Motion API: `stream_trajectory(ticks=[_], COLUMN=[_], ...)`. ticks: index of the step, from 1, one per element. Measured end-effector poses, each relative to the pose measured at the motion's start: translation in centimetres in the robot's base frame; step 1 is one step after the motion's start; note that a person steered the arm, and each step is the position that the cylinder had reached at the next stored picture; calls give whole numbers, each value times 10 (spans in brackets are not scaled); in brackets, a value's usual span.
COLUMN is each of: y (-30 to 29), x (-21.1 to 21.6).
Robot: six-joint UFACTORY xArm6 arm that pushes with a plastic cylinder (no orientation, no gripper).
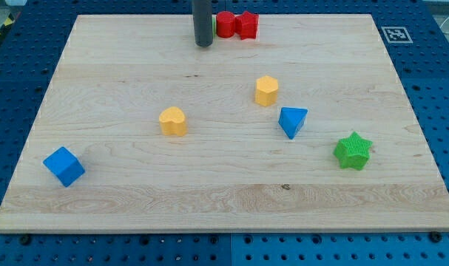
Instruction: Slide your arm towards the green star
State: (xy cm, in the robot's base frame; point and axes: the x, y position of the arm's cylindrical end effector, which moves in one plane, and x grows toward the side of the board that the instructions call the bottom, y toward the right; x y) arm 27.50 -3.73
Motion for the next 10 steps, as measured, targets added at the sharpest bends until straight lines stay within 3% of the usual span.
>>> stream_trajectory(ticks=[4, 7, 9, 10], y=[148, 264, 277, 268], x=[59, 180, 277, 305])
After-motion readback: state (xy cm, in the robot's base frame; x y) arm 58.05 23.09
